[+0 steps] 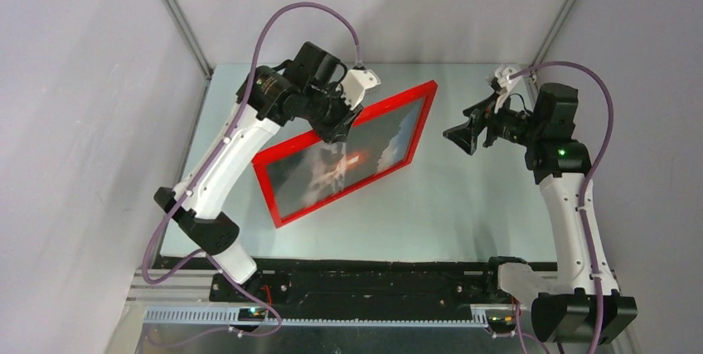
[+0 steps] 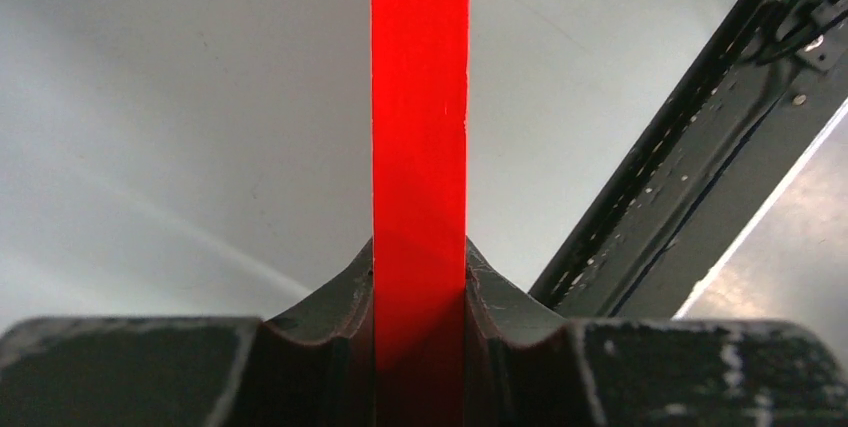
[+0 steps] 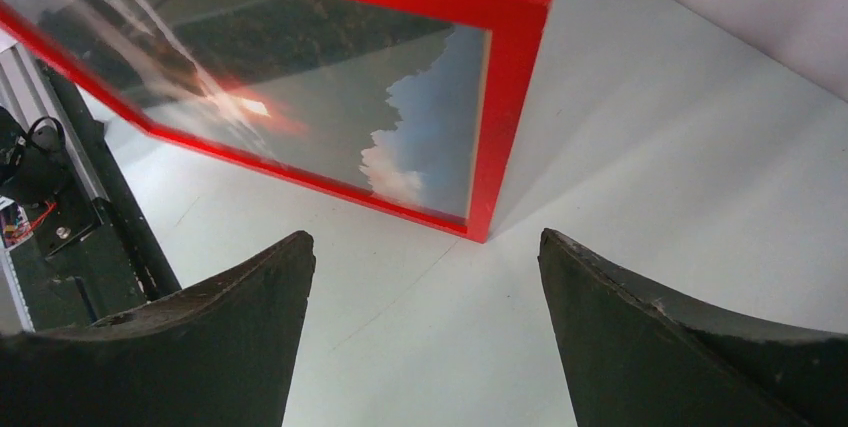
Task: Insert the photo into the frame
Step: Turn over the photo frame at the center of the board.
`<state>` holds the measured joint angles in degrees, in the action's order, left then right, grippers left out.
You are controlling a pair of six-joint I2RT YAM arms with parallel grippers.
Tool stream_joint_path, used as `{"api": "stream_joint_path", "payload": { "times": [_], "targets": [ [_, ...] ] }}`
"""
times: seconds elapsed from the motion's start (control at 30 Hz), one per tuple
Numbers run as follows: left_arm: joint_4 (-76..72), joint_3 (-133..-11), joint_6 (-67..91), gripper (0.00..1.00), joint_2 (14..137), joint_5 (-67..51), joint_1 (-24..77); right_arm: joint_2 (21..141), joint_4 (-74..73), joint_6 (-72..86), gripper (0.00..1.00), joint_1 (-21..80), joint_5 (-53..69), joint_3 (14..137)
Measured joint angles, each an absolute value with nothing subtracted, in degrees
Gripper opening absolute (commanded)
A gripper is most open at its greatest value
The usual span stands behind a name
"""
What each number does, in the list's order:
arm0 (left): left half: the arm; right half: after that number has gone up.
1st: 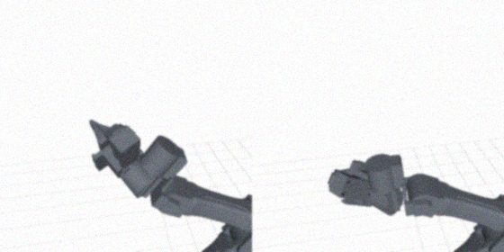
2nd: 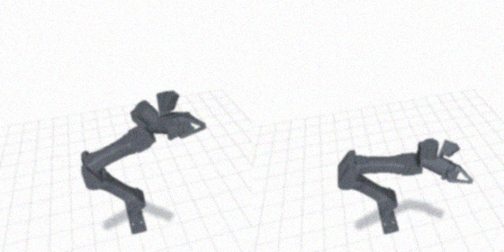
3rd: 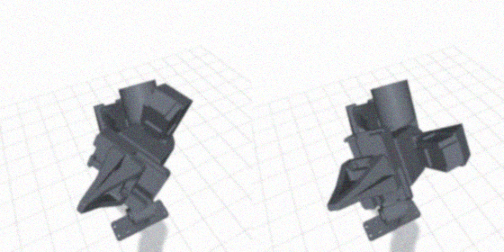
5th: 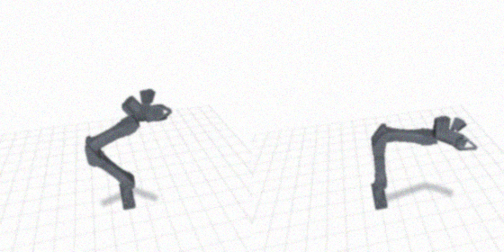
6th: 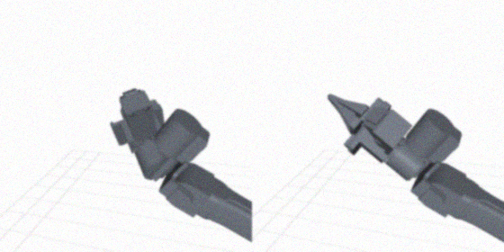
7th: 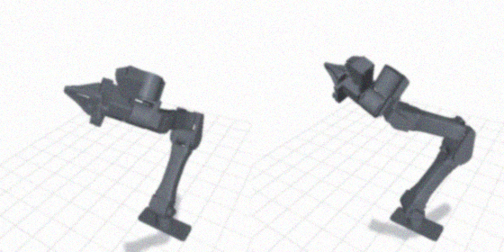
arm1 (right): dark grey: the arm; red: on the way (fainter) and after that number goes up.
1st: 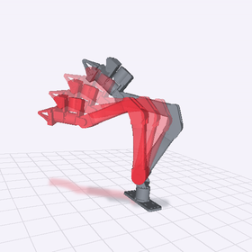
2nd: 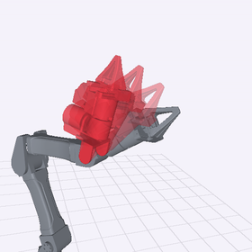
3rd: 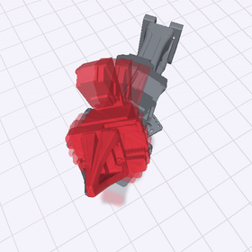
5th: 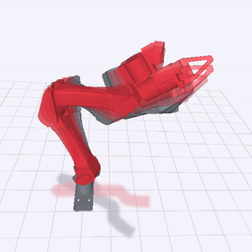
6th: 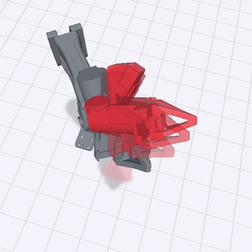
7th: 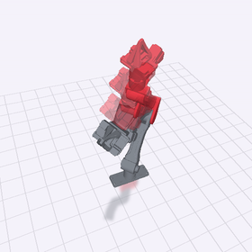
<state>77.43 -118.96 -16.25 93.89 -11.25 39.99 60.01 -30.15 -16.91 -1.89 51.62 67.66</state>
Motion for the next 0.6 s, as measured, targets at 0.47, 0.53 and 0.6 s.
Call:
{"api": "stream_joint_path", "payload": {
  "times": [0.47,0.53,0.6],
  "targets": [
    [74.87,-121.56,-3.29,0.0,99.5,-12.71,37.21,65.47,-30.09,-11.27,0.85,-1.08,49.74,67.81],
    [74.24,-121.56,-1.83,0.0,99.63,-13.32,35.92,65.91,-29.76,-10.33,0.85,-0.93,49.3,67.81],
    [73.76,-121.56,-0.3,0.0,99.77,-14.35,34.13,66.28,-29.02,-9.34,0.85,-0.84,48.95,67.75]
  ]
}}
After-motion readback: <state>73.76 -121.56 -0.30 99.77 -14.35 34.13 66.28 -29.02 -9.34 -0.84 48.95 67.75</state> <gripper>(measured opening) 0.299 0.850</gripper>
